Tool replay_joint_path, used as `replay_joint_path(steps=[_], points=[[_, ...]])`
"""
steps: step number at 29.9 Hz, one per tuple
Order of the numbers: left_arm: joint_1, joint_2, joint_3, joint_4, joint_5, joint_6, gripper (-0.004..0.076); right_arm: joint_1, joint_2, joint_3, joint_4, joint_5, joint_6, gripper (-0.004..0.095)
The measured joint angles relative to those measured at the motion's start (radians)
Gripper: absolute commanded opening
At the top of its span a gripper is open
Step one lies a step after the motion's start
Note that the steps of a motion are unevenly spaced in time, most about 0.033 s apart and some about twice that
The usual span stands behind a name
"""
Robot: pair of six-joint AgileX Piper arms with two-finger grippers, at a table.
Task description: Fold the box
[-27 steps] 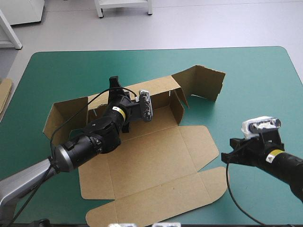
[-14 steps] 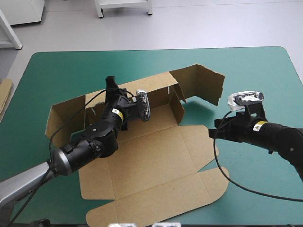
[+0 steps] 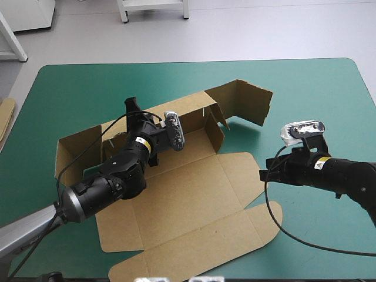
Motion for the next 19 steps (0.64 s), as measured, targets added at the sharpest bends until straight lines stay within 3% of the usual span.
replay_joint_path(steps=[19], points=[[-0.073,-0.008,-0.003,0.004,0.051,0.007,-0.0009,0.000,-0.034,0.007,0.005,0.013,0.000,-0.0017]])
